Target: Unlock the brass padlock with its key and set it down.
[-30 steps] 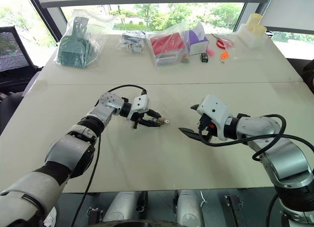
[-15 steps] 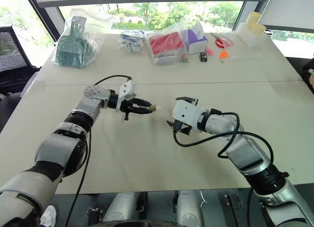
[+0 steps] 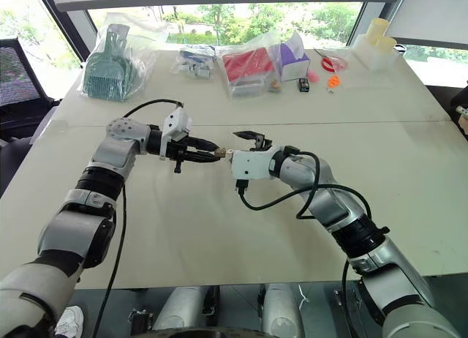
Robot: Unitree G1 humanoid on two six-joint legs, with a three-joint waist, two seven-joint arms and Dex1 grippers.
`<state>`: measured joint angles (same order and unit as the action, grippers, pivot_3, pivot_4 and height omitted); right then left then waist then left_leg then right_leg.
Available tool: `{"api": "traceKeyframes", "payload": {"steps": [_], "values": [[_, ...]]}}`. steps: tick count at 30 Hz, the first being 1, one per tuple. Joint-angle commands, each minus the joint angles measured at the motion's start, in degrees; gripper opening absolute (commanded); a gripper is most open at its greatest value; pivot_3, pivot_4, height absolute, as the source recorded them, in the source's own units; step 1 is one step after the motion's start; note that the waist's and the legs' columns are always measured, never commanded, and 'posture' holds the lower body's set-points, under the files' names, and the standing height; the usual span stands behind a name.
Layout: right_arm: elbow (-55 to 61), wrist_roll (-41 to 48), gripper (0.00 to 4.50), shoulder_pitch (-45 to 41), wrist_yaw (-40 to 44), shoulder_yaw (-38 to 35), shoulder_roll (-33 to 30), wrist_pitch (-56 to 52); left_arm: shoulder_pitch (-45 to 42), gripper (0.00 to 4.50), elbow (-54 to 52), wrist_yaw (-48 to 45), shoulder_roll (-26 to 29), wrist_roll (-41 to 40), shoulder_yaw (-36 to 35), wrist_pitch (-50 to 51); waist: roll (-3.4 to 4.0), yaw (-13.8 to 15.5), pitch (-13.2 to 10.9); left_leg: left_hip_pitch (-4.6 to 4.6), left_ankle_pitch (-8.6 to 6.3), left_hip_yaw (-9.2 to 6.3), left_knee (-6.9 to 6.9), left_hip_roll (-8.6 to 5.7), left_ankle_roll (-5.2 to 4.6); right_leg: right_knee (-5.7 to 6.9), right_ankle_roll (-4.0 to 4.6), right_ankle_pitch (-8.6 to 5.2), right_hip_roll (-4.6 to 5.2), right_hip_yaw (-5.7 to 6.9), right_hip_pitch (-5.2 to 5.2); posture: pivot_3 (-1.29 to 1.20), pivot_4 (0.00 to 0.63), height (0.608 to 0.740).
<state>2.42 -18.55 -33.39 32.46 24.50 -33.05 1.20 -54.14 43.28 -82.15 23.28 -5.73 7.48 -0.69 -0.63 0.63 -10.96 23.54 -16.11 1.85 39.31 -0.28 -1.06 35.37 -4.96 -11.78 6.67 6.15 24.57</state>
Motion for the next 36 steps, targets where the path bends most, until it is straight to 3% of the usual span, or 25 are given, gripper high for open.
{"api": "traceKeyframes", "payload": {"steps": [1,4,5,11,22,26,30,33,36], "values": [[0.5,-1.0,1.65,-1.2,0.3,-1.3,1.0,2.0,0.0,0.73,-2.7,0.3,0.4,-1.5,-0.9,0.3,0.0,0.0,0.0,0.0,0.0,0.0,0.0,0.0,0.0,0.0,0.0,0.0,0.0,0.0,0.0,0.0,0.15,0.74],[0.5,-1.5,0.19,-1.3,0.6,-1.3,1.8,2.3,0.0,0.73,-3.1,0.3,0.4,-1.6,-0.8,0.4,0.0,-0.1,0.0,0.0,0.0,0.0,0.0,0.0,0.0,0.01,0.0,0.0,0.0,0.0,0.0,0.0,0.15,0.74],[0.5,-1.7,0.05,-1.3,0.7,-1.3,2.1,2.4,0.0,0.73,-3.1,0.3,0.4,-1.6,-0.8,0.4,0.0,-0.1,0.0,0.0,0.0,0.0,0.0,0.0,0.0,0.01,0.0,0.0,0.0,0.0,0.0,0.0,0.15,0.74],[0.4,-1.7,0.05,-1.5,2.4,-1.4,3.3,2.5,-0.4,0.73,-2.8,0.7,0.4,-1.3,-0.4,-1.5,0.0,0.0,0.0,-0.01,0.0,0.01,0.0,0.0,0.0,0.03,0.0,0.0,0.0,0.0,0.0,0.0,0.15,0.74],[0.2,12.2,0.05,-5.1,22.0,-3.7,6.6,-21.0,-2.6,0.73,3.9,11.7,0.4,8.8,3.4,-32.8,0.01,0.0,0.0,-0.03,0.0,0.02,0.0,0.01,0.0,0.05,0.02,0.01,0.0,0.0,0.0,0.0,0.15,0.74],[-1.2,9.6,0.05,-6.4,18.4,-4.1,7.4,-15.8,-3.4,0.73,5.5,12.0,0.1,7.5,2.7,-32.5,0.01,0.0,0.0,-0.03,0.0,0.03,0.0,0.0,0.0,0.05,0.01,0.01,0.0,0.0,0.0,0.0,0.15,0.74],[-4.8,-0.2,0.05,-6.0,9.7,-1.5,3.4,2.9,-3.6,0.73,4.8,7.2,0.0,1.5,-0.1,-20.7,0.01,-0.1,0.0,-0.03,0.0,0.06,0.0,-0.01,0.0,0.06,0.01,0.01,0.01,0.0,0.0,0.0,0.15,0.74],[-6.5,-4.5,0.87,-4.8,4.7,-1.2,0.6,12.9,-3.6,0.73,3.7,2.4,1.6,-0.8,-0.6,-13.9,0.01,-0.2,0.0,-0.03,0.0,0.09,0.0,-0.01,0.0,0.06,0.0,0.0,0.01,0.0,0.01,0.0,0.15,0.74],[-8.2,-6.3,2.4,-4.9,1.2,-1.7,-0.2,18.7,-3.6,0.73,1.8,-0.8,2.5,-2.6,-0.9,-8.1,0.01,-0.5,0.0,-0.03,0.01,0.26,0.0,-0.01,0.01,0.07,0.0,0.0,0.0,0.0,0.01,0.0,0.15,0.74]]}}
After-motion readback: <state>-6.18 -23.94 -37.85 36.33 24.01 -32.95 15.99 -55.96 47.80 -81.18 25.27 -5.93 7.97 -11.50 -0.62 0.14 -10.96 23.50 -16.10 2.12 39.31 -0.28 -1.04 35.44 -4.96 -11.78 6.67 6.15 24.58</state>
